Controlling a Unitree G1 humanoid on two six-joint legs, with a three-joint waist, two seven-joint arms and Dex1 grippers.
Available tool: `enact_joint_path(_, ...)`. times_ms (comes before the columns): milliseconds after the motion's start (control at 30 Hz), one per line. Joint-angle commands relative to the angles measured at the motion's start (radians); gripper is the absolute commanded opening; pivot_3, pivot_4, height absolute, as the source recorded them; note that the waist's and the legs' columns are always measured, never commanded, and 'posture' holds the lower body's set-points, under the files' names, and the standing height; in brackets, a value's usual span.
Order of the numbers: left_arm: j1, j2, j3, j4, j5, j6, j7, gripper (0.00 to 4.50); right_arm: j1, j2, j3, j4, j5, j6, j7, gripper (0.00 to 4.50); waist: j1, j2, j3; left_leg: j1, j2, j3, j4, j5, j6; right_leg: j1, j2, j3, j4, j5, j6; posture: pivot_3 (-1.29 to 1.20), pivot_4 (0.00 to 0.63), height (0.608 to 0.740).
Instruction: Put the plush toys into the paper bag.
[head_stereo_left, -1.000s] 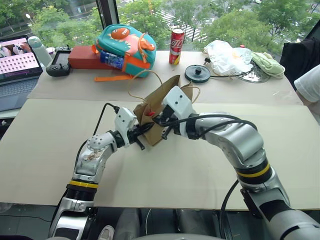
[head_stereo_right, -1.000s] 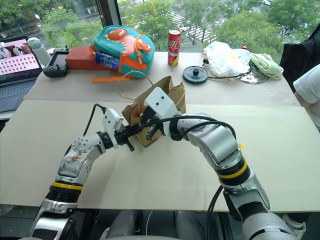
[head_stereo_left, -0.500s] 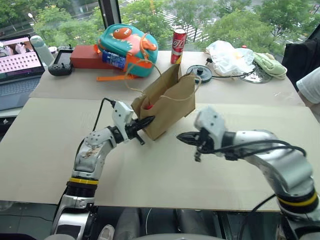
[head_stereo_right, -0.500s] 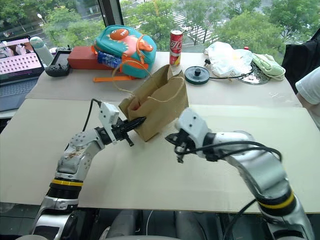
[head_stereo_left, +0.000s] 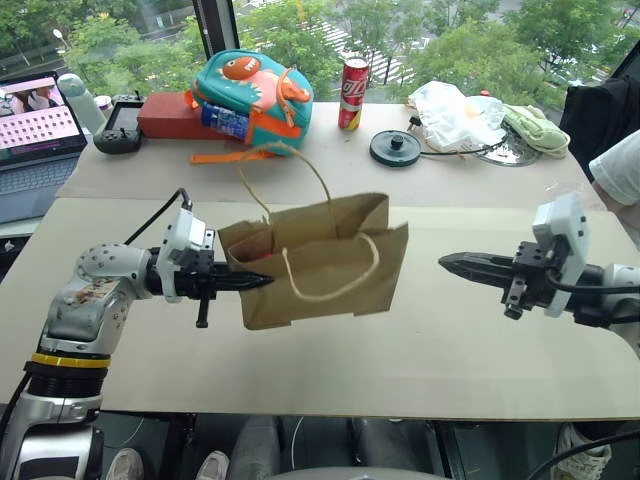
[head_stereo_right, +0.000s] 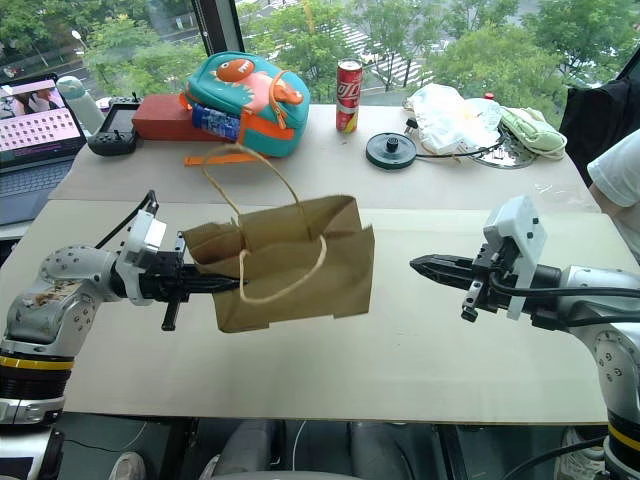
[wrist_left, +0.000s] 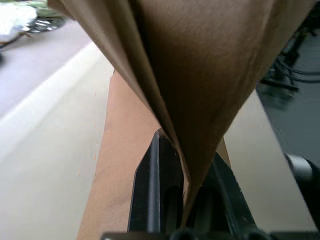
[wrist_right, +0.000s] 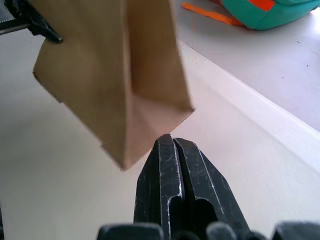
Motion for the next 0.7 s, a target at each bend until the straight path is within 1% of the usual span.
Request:
enact_joint_path(33,-0.043,-0.014,-0.033,0.08,0.057,-0.11,-0.055,0.04,-0.008,-0.016,-0.035,-0.027,0.058,-0.025,0.011,0.0,0.001,0.0,0.0,0.0,0.0,0.0,0.0,0.0,0.0,0.0,0.0,0.0,0.0,0.0,0.0,0.0,0.15,0.733)
enact_joint_path(200,-0.077,-0.06,-0.065,0.175,0.119,-0.215,-0.062,0.04,0.005,-0.035,-0.053,-0.05,0.103,-0.013,0.013,0.0,0.006,0.0,0.0,-0.001,0.0,0.0,0.001,0.0,0.0,0.0,0.0,0.0,0.0,0.0,0.0,0.0,0.15,0.733)
enact_joint_path(333,-0.057,-0.09,-0.085,0.174,0.125,-0.233,-0.067,0.04,0.011,-0.062,-0.064,-0.072,0.15,-0.005,0.015,0.0,0.01,0.0,0.0,-0.001,0.0,0.0,0.001,0.0,0.001,0.0,0.0,0.0,0.0,0.0,0.0,0.0,0.15,0.733)
enact_joint_path(567,-0.029,-0.098,-0.099,0.181,0.138,-0.256,-0.063,0.04,-0.028,-0.126,-0.038,-0.041,0.151,-0.03,0.03,0.0,0.017,0.0,0.0,-0.001,0.0,0.0,0.002,0.0,0.001,0.0,0.0,0.0,0.0,0.0,0.0,0.0,0.15,0.733)
enact_joint_path(700,-0.047,-0.099,-0.092,0.219,0.157,-0.281,-0.052,0.04,-0.05,-0.143,0.002,-0.002,0.106,-0.06,0.026,0.0,0.019,0.0,0.0,-0.001,0.0,0.0,0.002,0.0,0.001,0.0,0.0,0.0,0.001,0.0,0.0,0.0,0.15,0.733)
